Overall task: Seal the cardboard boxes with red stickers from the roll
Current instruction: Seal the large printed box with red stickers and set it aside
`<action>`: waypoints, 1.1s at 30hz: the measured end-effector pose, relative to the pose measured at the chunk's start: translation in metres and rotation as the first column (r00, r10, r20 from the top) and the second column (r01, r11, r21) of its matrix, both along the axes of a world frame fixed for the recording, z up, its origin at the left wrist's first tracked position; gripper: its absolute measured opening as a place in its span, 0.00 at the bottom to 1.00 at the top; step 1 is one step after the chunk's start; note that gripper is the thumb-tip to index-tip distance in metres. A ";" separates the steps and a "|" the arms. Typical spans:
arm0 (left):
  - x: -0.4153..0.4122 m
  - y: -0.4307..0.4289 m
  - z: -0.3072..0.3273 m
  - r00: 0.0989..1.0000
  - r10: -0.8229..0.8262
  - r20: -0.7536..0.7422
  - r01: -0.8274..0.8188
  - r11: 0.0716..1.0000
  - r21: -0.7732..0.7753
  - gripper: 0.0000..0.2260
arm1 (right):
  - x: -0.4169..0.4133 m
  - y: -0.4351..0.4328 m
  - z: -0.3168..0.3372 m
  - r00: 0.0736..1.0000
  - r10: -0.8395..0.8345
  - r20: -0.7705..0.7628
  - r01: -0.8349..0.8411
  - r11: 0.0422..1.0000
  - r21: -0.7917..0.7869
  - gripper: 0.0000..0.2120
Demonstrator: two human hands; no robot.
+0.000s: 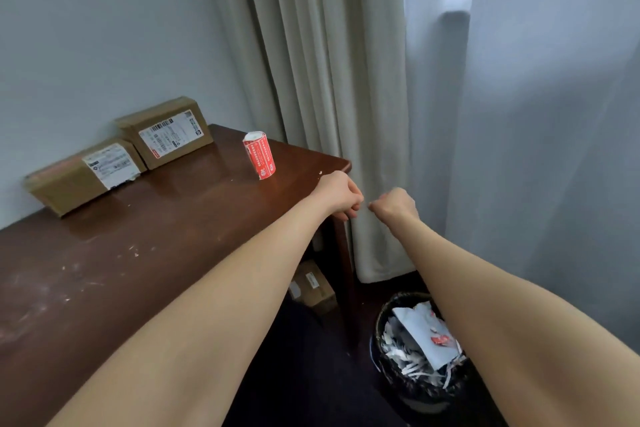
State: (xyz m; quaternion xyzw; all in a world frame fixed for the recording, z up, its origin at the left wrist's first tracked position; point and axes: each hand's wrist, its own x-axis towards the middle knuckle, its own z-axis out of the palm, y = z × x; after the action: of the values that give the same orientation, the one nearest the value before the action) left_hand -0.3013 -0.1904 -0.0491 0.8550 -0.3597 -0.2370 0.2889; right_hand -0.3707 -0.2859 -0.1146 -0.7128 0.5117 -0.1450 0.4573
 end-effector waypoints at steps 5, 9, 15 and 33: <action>0.019 0.033 0.042 0.988 0.089 0.125 -0.078 0.993 -0.085 0.06 | 0.031 0.025 0.055 0.995 0.087 0.047 -0.080 0.987 -0.140 0.14; 0.043 0.071 0.065 0.966 0.166 0.200 -0.154 0.985 -0.073 0.09 | 0.061 0.053 0.087 0.980 0.188 0.068 -0.169 0.961 -0.216 0.13; 0.077 0.142 0.091 0.897 0.337 0.285 -0.323 0.942 -0.095 0.09 | 0.109 0.112 0.122 0.926 0.366 0.089 -0.321 0.891 -0.321 0.15; 0.153 0.365 0.101 0.542 0.748 0.383 -0.754 0.634 -0.171 0.13 | 0.221 0.322 0.151 0.547 0.820 0.165 -0.736 0.566 -0.371 0.07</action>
State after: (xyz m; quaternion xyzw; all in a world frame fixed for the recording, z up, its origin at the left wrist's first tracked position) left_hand -0.1482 0.1746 0.0519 0.9575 -0.0106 0.0965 0.2718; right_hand -0.1495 0.0364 0.0364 -0.8850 0.0335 -0.1037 0.4527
